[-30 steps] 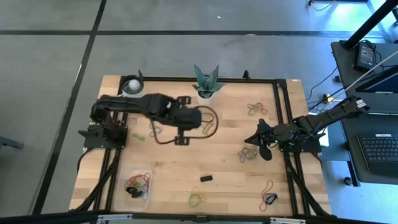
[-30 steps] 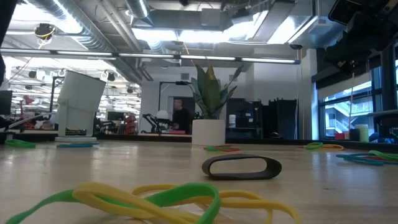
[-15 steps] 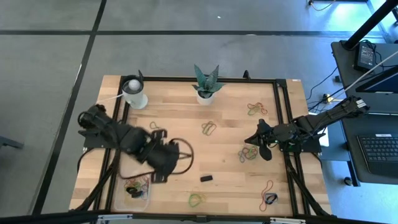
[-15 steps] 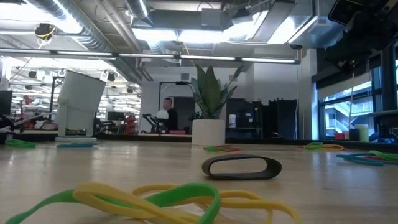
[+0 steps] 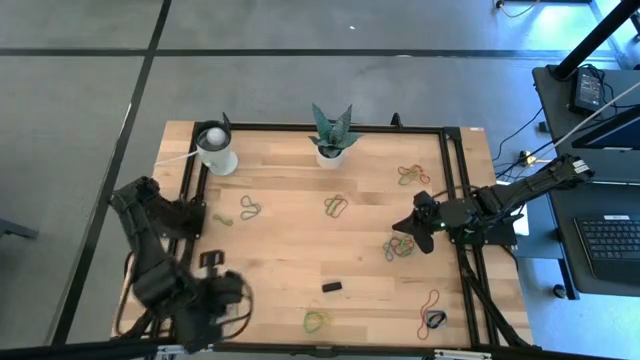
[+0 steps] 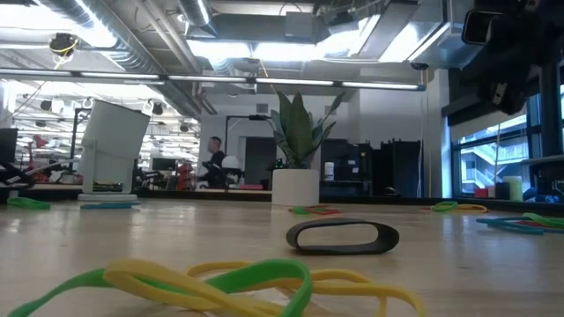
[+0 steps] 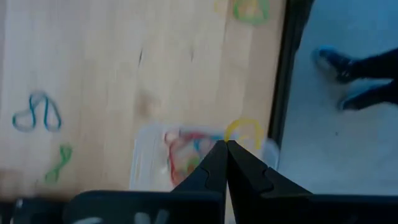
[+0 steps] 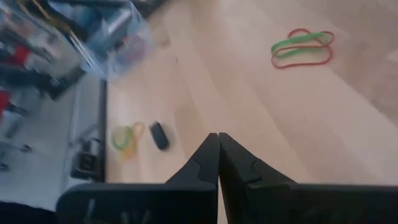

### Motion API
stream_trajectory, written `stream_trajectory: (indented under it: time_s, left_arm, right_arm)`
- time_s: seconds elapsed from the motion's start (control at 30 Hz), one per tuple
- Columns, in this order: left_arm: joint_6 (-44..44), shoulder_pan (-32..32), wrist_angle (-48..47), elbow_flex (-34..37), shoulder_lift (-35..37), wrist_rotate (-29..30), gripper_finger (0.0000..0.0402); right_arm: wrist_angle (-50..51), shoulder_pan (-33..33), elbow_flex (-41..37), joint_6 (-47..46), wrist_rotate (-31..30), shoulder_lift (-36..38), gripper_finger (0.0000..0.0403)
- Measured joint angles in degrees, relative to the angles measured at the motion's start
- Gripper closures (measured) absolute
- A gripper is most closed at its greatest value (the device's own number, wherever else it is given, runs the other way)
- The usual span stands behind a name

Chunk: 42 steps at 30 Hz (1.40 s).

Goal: Pick and place rubber bands into bin
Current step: Put the yellow rubber band into the transparent bin, then put the green rubber band into the transparent bin

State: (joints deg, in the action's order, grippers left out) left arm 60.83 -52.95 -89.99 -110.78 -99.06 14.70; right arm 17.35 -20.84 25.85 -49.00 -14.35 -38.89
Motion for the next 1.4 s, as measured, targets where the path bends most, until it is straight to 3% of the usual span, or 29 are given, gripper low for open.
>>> stream_trajectory:
  time_s: [0.37,0.57,0.77,1.03,1.23,1.4]
  left_arm:
    - [18.3,-11.5,2.1,25.3,9.6,-2.5,0.0400]
    - [21.2,-13.9,15.5,39.3,13.8,-1.0,0.0400]
    - [21.8,-12.9,28.3,49.8,14.3,-5.2,0.0400]
    - [30.6,-9.0,29.7,53.4,14.3,-8.1,0.0389]
    - [32.1,-5.5,31.2,53.4,14.3,-17.2,0.0321]
    - [34.7,-1.2,31.3,50.9,15.8,-21.1,0.0271]
  right_arm:
    - [-9.5,0.0,0.0,-2.6,-0.2,-0.5,0.0399]
    - [-11.3,0.0,0.0,-6.0,-0.2,-2.6,0.0398]
    - [-12.0,0.0,0.0,-6.3,-0.2,-5.9,0.0398]
    - [-12.0,0.0,0.0,-3.3,-0.1,-10.5,0.0398]
    - [-12.0,0.0,0.0,-3.1,-0.1,-11.5,0.0399]
    - [-12.0,0.0,0.0,-3.1,-0.1,-11.5,0.0398]
